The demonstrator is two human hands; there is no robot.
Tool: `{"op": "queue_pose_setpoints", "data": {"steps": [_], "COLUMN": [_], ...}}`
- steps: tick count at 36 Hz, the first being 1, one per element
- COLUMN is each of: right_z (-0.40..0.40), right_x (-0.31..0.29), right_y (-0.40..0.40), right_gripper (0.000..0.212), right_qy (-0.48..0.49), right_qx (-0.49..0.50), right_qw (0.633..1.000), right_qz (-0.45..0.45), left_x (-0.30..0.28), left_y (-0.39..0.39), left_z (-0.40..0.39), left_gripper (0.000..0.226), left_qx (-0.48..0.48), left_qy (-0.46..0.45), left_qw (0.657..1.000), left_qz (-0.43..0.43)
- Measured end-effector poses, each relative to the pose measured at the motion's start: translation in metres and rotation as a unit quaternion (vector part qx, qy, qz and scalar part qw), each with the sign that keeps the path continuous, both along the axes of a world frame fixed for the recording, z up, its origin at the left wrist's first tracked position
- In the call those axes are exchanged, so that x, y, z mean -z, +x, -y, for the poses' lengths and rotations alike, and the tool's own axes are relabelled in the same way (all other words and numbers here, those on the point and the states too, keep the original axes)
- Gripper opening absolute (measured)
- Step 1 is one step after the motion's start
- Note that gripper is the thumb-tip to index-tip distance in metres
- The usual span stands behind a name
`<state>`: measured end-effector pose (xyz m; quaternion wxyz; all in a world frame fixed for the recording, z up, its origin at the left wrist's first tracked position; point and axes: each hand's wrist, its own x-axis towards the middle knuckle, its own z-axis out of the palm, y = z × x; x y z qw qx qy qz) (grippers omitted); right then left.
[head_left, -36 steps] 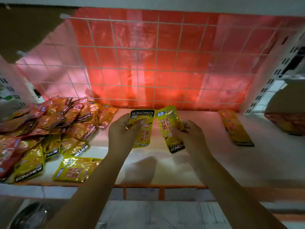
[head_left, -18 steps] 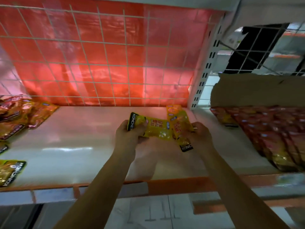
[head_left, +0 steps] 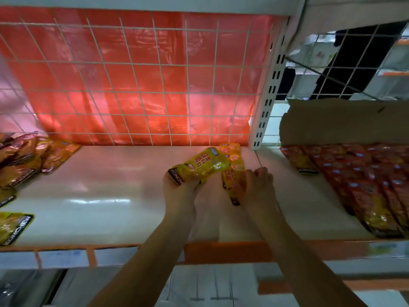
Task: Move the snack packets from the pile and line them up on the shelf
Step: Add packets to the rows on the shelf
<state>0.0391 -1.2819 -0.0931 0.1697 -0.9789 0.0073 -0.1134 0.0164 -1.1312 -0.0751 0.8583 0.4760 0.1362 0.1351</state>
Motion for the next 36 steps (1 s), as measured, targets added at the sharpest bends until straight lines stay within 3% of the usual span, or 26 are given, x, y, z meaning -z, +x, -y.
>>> {"op": "queue_pose_setpoints", "data": {"steps": [3,6,8,12,14,16,18,21,23,26,31,36], "right_z": [-0.008,-0.018,-0.020,-0.015,-0.007,0.003,0.014,0.026,0.027,0.025,0.020,0.018], "right_x": [-0.012,-0.023,-0.026,-0.027,-0.025,-0.022,-0.019,-0.015,-0.014,-0.014,-0.015,-0.012], "right_y": [-0.005,-0.009,-0.008,0.000,0.006,0.013,0.019,0.026,0.026,0.026,0.023,0.022], "right_gripper": [0.028,0.046,0.045,0.011,0.012,0.014,0.009,0.009,0.015,0.023,0.034,0.037], "right_qy": [0.226,0.464,0.513,0.567,0.572,0.564,0.538,0.442,0.385,0.292,0.190,0.148], "right_qx": [-0.049,-0.066,-0.058,0.003,0.031,0.043,0.043,0.021,-0.002,-0.019,-0.015,0.002], "right_qw": [0.972,0.883,0.856,0.823,0.818,0.824,0.842,0.893,0.916,0.949,0.977,0.987], "right_qz": [0.048,-0.017,-0.017,0.026,0.043,0.033,-0.010,-0.081,-0.111,-0.120,-0.095,-0.064], "left_x": [0.000,0.000,-0.002,-0.002,0.003,0.008,0.011,0.013,0.010,0.010,0.012,0.016], "left_y": [-0.001,-0.002,-0.005,-0.008,-0.007,-0.005,-0.004,-0.004,-0.005,-0.004,-0.002,-0.001], "left_z": [0.008,0.017,0.021,0.020,0.014,0.006,-0.004,-0.013,-0.013,-0.011,-0.008,-0.010], "left_gripper": [0.048,0.046,0.051,0.038,0.035,0.027,0.019,0.029,0.032,0.033,0.031,0.031], "left_qx": [-0.013,-0.007,0.005,0.069,0.079,0.074,0.081,0.125,0.152,0.167,0.178,0.180], "left_qy": [-0.001,0.030,0.037,0.121,0.238,0.384,0.546,0.738,0.778,0.795,0.799,0.797], "left_qw": [1.000,0.999,0.999,0.990,0.968,0.919,0.832,0.659,0.607,0.581,0.573,0.575], "left_qz": [0.024,0.033,0.033,0.016,0.013,0.040,0.059,0.066,0.053,0.054,0.049,0.047]}}
